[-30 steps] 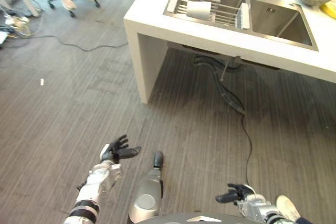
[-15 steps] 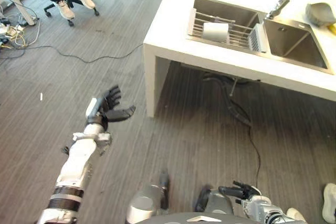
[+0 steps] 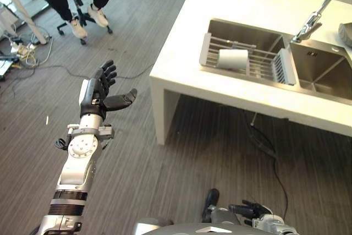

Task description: Place the dishes in the dishwasher.

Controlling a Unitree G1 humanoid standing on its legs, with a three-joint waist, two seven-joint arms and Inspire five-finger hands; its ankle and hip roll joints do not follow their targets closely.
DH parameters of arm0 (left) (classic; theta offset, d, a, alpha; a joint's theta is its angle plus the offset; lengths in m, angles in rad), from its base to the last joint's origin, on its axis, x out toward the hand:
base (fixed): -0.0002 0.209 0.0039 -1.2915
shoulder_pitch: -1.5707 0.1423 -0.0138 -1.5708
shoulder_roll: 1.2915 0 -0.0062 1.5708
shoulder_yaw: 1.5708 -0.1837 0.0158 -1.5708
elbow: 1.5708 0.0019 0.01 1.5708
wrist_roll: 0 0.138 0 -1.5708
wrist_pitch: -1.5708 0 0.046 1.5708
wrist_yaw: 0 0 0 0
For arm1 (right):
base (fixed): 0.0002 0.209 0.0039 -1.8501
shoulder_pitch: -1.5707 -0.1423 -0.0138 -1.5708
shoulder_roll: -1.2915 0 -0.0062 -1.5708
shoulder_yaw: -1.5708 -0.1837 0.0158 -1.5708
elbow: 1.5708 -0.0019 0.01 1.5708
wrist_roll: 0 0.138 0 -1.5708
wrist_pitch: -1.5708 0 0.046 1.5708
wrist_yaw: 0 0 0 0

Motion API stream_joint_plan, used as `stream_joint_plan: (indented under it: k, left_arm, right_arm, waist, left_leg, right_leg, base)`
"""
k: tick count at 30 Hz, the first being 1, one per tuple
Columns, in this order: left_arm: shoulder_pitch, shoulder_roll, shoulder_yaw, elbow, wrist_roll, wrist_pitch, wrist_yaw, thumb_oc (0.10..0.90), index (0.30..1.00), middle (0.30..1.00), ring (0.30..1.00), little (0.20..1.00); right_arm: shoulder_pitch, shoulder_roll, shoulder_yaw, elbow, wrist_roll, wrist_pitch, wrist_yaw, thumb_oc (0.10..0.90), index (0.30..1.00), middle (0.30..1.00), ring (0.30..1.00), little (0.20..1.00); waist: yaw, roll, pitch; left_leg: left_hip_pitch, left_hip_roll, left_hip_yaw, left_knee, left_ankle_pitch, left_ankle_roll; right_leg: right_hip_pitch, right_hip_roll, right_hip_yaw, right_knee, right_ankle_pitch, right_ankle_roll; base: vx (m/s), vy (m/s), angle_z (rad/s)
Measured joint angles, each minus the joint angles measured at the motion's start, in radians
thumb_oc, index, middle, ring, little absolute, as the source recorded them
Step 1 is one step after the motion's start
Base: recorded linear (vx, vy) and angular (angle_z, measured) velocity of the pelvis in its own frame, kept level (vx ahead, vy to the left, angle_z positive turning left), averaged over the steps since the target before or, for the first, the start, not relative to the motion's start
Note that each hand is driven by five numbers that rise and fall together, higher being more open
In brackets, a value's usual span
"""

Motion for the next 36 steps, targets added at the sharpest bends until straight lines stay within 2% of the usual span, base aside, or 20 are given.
stream_joint_plan:
  k: [1,2,3,4,5,7,10,11,12,13,14,15,17,18,19,21,24,30,33,36]
  left_arm:
    - [0.007,-0.005,-0.001,0.000,0.000,0.000,-0.001,0.800,0.900,0.900,0.900,0.900]
    - [0.011,-0.004,-0.010,0.001,0.000,-0.001,-0.005,0.800,0.900,0.900,0.900,0.900]
    - [0.009,-0.004,-0.021,0.001,0.000,-0.002,-0.008,0.800,0.900,0.900,0.900,0.900]
    - [0.005,-0.004,-0.054,-0.024,0.000,-0.006,-0.024,0.800,0.900,0.900,0.900,0.900]
    - [0.012,-0.013,-0.057,-0.035,-0.001,-0.009,-0.026,0.800,0.900,0.900,0.900,0.900]
    - [0.022,-0.013,-0.053,-0.030,-0.001,-0.010,-0.018,0.800,0.900,0.900,0.900,0.900]
    - [0.012,-0.009,-0.049,0.003,0.000,-0.015,-0.006,0.800,0.900,0.900,0.900,0.900]
    - [0.011,-0.007,-0.038,-0.002,0.000,-0.018,-0.001,0.800,0.900,0.900,0.900,0.900]
    - [0.011,-0.002,-0.023,-0.002,0.000,-0.018,0.010,0.800,0.900,0.900,0.900,0.900]
    - [0.011,-0.002,-0.023,-0.002,0.000,-0.018,0.010,0.800,0.900,0.900,0.900,0.900]
    - [0.015,-0.001,-0.017,-0.002,0.001,-0.018,0.014,0.800,0.900,0.900,0.900,0.900]
    - [0.010,0.000,-0.025,-0.003,0.002,-0.018,0.010,0.800,0.900,0.900,0.900,0.900]
    - [-0.035,-0.017,-0.070,-0.024,0.012,-0.019,0.008,0.800,0.900,0.900,0.900,0.900]
    - [-0.027,-0.039,-0.083,-0.041,0.025,-0.020,0.010,0.800,0.900,0.900,0.900,0.900]
    - [-0.023,-0.031,-0.084,-0.035,0.033,-0.018,0.010,0.800,0.900,0.900,0.900,0.900]
    - [-0.023,0.017,-0.083,-0.016,0.036,-0.007,0.018,0.800,0.900,0.900,0.900,0.900]
    - [-0.044,0.046,-0.083,-0.018,0.038,-0.008,0.016,0.800,0.900,0.900,0.900,0.900]
    - [-0.036,0.058,-0.076,-0.020,0.039,-0.008,0.014,0.800,0.900,0.900,0.900,0.900]
    - [-0.009,0.061,-0.075,-0.020,0.039,-0.008,0.006,0.800,0.900,0.900,0.900,0.900]
    - [-0.015,0.060,-0.080,-0.020,0.038,-0.008,0.002,0.800,0.900,0.900,0.900,0.900]
  right_arm:
    - [-0.001,0.000,0.025,-0.003,-0.001,0.001,-0.002,0.800,0.900,0.900,0.900,0.900]
    - [-0.012,0.001,0.043,-0.013,-0.001,0.001,-0.002,0.800,0.900,0.900,0.900,0.900]
    - [-0.010,-0.001,0.051,-0.017,-0.001,0.001,-0.003,0.800,0.900,0.900,0.900,0.900]
    - [-0.001,-0.007,0.052,-0.024,-0.001,0.003,-0.004,0.800,0.900,0.900,0.900,0.900]
    - [-0.007,-0.028,0.056,-0.018,-0.002,0.007,-0.005,0.800,0.900,0.900,0.900,0.900]
    - [-0.017,-0.048,0.066,-0.021,-0.004,0.000,-0.011,0.800,0.900,0.900,0.900,0.900]
    - [-0.013,-0.034,0.076,-0.031,-0.003,-0.012,-0.019,0.800,0.900,0.900,0.900,0.900]
    - [-0.006,-0.027,0.086,-0.039,-0.003,-0.005,-0.017,0.800,0.900,0.900,0.900,0.900]
    - [0.005,-0.018,0.118,-0.080,-0.003,-0.004,-0.023,0.800,0.900,0.900,0.900,0.900]
    - [0.005,-0.018,0.118,-0.080,-0.003,-0.004,-0.023,0.800,0.900,0.900,0.900,0.900]
    - [0.005,-0.011,0.118,-0.090,-0.004,-0.010,-0.028,0.800,0.900,0.900,0.900,0.900]
    - [0.000,-0.015,0.112,-0.093,-0.004,-0.010,-0.028,0.800,0.900,0.900,0.900,0.900]
    - [-0.007,-0.028,0.073,-0.091,-0.002,-0.011,-0.033,0.800,0.900,0.900,0.900,0.900]
    - [-0.023,-0.062,0.067,-0.086,-0.002,-0.010,-0.037,0.800,0.900,0.900,0.900,0.900]
    - [-0.037,-0.054,0.076,-0.077,-0.002,-0.010,-0.049,0.800,0.900,0.900,0.900,0.900]
    - [-0.039,0.006,0.084,-0.074,-0.002,-0.014,-0.043,0.800,0.900,0.900,0.900,0.900]
    - [-0.014,0.076,0.086,-0.075,-0.003,-0.019,-0.032,0.800,0.900,0.900,0.900,0.900]
    - [0.019,0.078,0.072,-0.069,-0.001,-0.007,-0.037,0.800,0.900,0.900,0.900,0.900]
    - [-0.018,0.069,0.074,-0.080,-0.002,-0.003,-0.042,0.800,0.900,0.900,0.900,0.900]
    - [-0.018,0.072,0.083,-0.105,-0.002,-0.003,-0.042,0.800,0.900,0.900,0.900,0.900]
  waist:
    - [0.001,0.003,-0.009]
    - [0.004,-0.016,-0.007]
    - [0.004,-0.025,-0.010]
    - [0.005,-0.026,-0.010]
    - [0.010,0.005,-0.012]
    - [0.033,0.026,-0.011]
    - [0.010,0.012,-0.013]
    - [0.014,0.001,-0.015]
    - [0.021,-0.024,-0.011]
    - [0.021,-0.024,-0.011]
    - [0.028,-0.055,-0.003]
    - [0.035,-0.064,0.013]
    - [0.039,-0.077,0.056]
    - [0.049,0.006,0.069]
    - [0.068,0.028,0.085]
    - [0.068,-0.012,0.091]
    - [0.054,-0.048,0.075]
    - [0.030,-0.028,0.047]
    - [0.032,0.013,0.040]
    - [0.016,0.010,0.037]
  left_leg:
    - [-0.005,0.010,0.006,0.033,0.000,-0.044]
    - [-0.065,0.010,0.009,0.146,-0.025,-0.117]
    - [-0.098,0.021,0.009,0.197,-0.038,-0.151]
    - [-0.138,0.107,0.018,0.169,-0.073,-0.176]
    - [-0.123,0.191,0.026,0.009,0.030,-0.207]
    - [-0.089,0.219,0.003,-0.025,0.062,-0.208]
    - [-0.121,0.202,0.015,0.136,0.060,-0.216]
    - [-0.131,0.202,0.036,0.175,0.057,-0.222]
    - [-0.197,0.195,0.079,0.309,0.053,-0.232]
    - [-0.197,0.195,0.079,0.309,0.053,-0.232]
    - [-0.293,0.183,0.077,0.420,0.002,-0.238]
    - [-0.333,0.153,0.085,0.353,-0.030,-0.209]
    - [-0.439,0.044,0.100,0.173,0.036,-0.130]
    - [-0.443,0.075,0.130,0.025,0.168,-0.134]
    - [-0.408,0.087,0.152,0.021,0.272,-0.033]
    - [-0.340,0.068,0.167,-0.011,0.254,-0.049]
    - [-0.290,0.034,0.163,-0.078,0.249,-0.064]
    - [-0.252,0.027,0.173,-0.122,0.266,-0.053]
    - [-0.227,0.089,0.247,-0.123,0.250,-0.046]
    - [-0.219,0.104,0.264,-0.123,0.244,-0.048]
  right_leg:
    - [0.010,0.011,-0.002,-0.001,-0.011,-0.016]
    - [0.031,-0.001,-0.001,-0.014,-0.015,-0.026]
    - [0.039,-0.006,-0.004,-0.024,-0.018,-0.031]
    - [0.066,0.005,-0.024,-0.040,-0.027,-0.038]
    - [0.068,0.035,-0.028,-0.027,-0.030,-0.036]
    - [0.084,0.049,-0.016,-0.017,-0.042,-0.019]
    - [0.140,0.024,-0.077,0.018,-0.060,0.021]
    - [0.148,0.023,-0.091,0.015,-0.068,0.024]
    - [0.169,0.018,-0.092,-0.018,-0.066,-0.001]
    - [0.169,0.018,-0.092,-0.018,-0.066,-0.001]
    - [0.187,-0.012,-0.075,-0.057,-0.067,-0.017]
    - [0.203,-0.028,-0.072,-0.080,-0.068,-0.017]
    - [0.197,-0.103,-0.065,-0.080,-0.121,0.046]
    - [0.199,-0.063,-0.060,-0.072,-0.116,0.069]
    - [0.215,-0.052,-0.035,-0.070,-0.120,0.088]
    - [0.245,-0.064,-0.052,-0.083,-0.116,0.117]
    - [0.251,-0.047,-0.062,-0.085,-0.155,0.106]
    - [0.256,-0.047,-0.038,-0.076,-0.150,0.112]
    - [0.157,-0.032,-0.029,0.086,-0.155,0.120]
    - [0.112,-0.055,-0.028,0.182,-0.192,0.159]
  base:
    - [0.15,-0.270,-0.09]
    - [0.20,-0.339,0.02]
    - [0.09,-0.164,0.36]
    - [0.15,-0.218,0.38]
    - [0.14,-0.221,0.17]
    - [0.13,-0.206,-0.31]
    - [0.10,-0.162,0.21]
    - [0.07,-0.126,0.06]
    - [0.03,-0.040,0.04]
    - [0.02,-0.068,0.02]
    - [0.03,-0.088,0.03]
    - [0.02,-0.097,0.24]
    - [0.01,0.015,0.30]
    - [0.06,0.055,-0.37]
    - [0.07,0.049,-0.86]
    - [0.10,0.063,-0.61]
    - [0.05,0.064,-0.02]
    - [0.03,0.102,-0.07]
    - [-0.06,0.028,-0.72]
    - [-0.06,-0.097,-0.34]
